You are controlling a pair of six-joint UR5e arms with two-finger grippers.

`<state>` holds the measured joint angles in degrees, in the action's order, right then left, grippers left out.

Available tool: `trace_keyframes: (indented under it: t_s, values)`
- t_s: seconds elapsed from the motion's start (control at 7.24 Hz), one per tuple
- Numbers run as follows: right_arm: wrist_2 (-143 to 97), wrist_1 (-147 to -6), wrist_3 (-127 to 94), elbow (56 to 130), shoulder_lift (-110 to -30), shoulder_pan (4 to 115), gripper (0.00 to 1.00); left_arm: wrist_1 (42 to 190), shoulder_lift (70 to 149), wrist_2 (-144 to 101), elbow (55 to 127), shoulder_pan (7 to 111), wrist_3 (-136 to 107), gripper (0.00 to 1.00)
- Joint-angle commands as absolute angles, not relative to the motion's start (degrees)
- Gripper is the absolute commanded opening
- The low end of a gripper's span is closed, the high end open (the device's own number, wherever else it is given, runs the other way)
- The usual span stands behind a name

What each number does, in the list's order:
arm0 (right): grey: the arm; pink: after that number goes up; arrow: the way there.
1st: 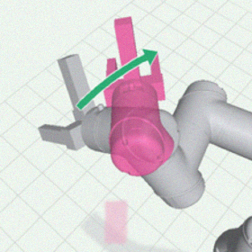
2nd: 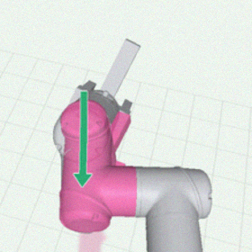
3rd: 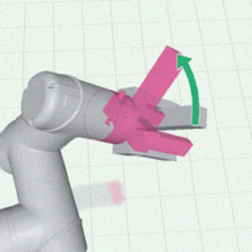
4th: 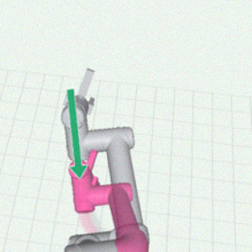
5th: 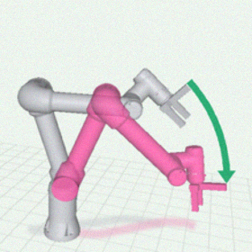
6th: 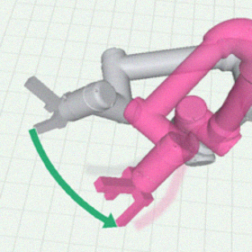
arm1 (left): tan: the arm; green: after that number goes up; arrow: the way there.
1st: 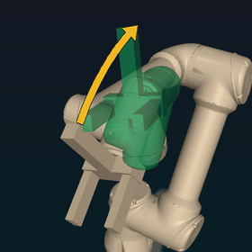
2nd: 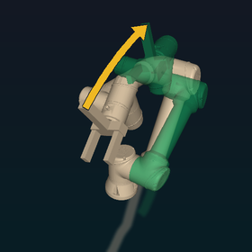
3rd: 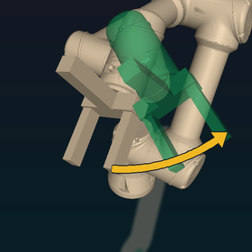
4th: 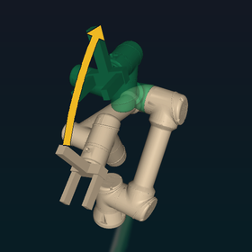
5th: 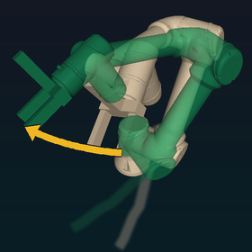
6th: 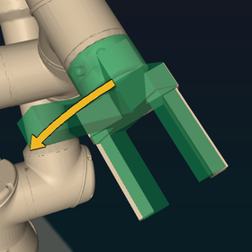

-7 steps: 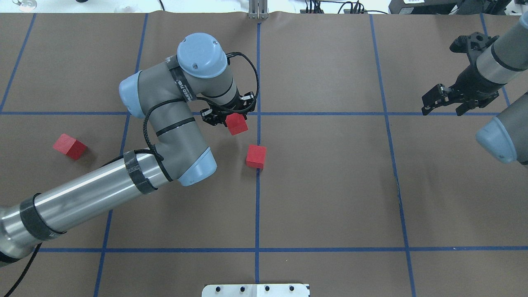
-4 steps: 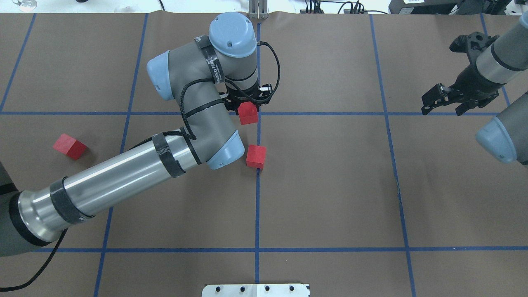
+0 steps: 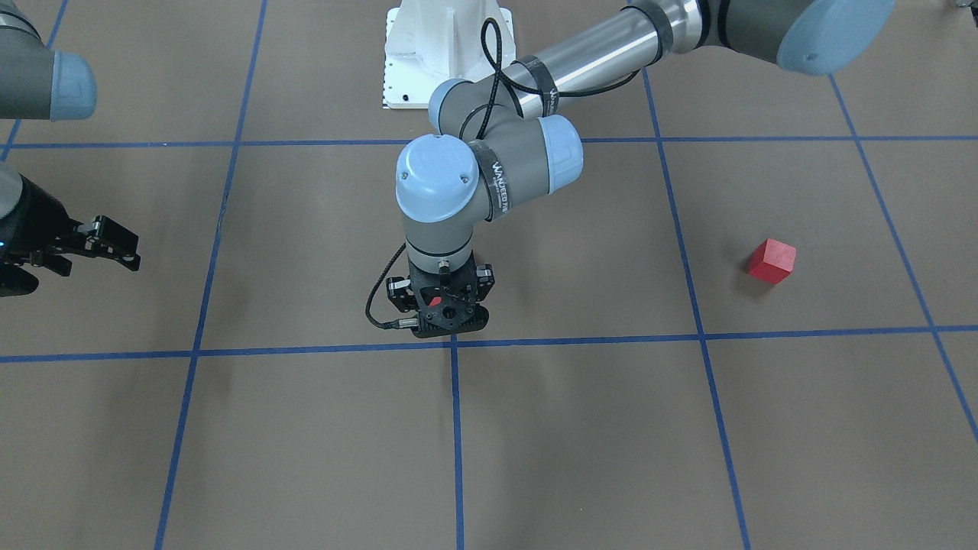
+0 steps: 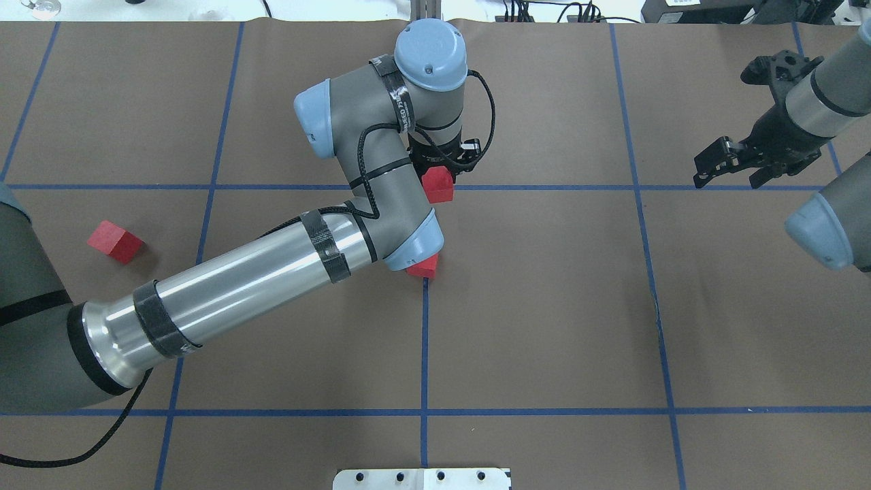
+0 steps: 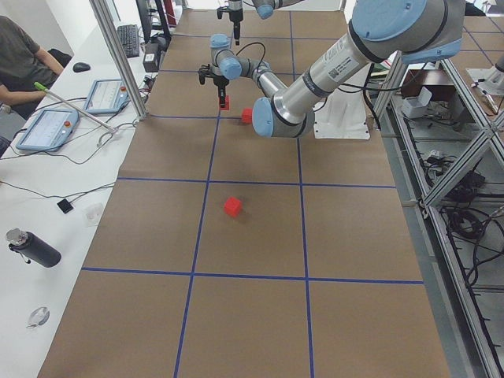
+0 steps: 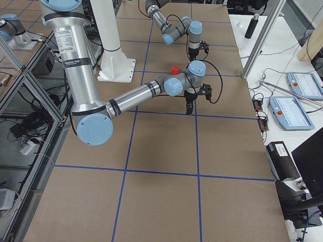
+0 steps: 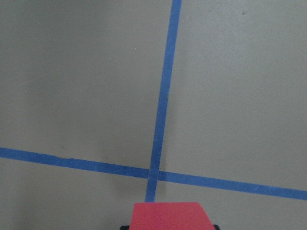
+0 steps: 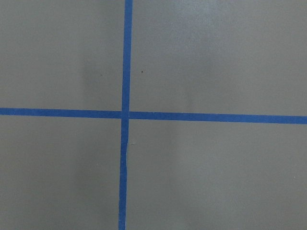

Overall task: Form red blocks into L shape at center
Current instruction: 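Carry the red cube with the left gripper to the placed cube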

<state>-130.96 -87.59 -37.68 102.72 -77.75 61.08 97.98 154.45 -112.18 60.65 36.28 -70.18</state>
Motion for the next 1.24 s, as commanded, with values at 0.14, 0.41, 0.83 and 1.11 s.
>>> trace_keyframes:
  t_s: [0.14, 0.41, 0.83, 1.11]
  values:
    - [-131.0, -87.5, -38.1, 103.0, -78.0, 61.2, 1.00, 97.8, 153.0, -112.1, 61.7, 35.0, -67.1, 0.00]
    - [-131.0, -87.5, -38.2, 103.3, -78.3, 61.2, 1.00, 97.9, 151.5, -112.2, 62.7, 34.6, -67.5, 0.00]
    - [-131.0, -87.5, -38.2, 103.4, -78.5, 61.2, 1.00, 97.9, 150.5, -112.3, 62.9, 33.9, -67.6, 0.00]
    - [-131.1, -87.5, -38.3, 104.2, -78.6, 61.3, 1.00, 97.8, 150.4, -112.4, 63.1, 33.8, -67.5, 0.00]
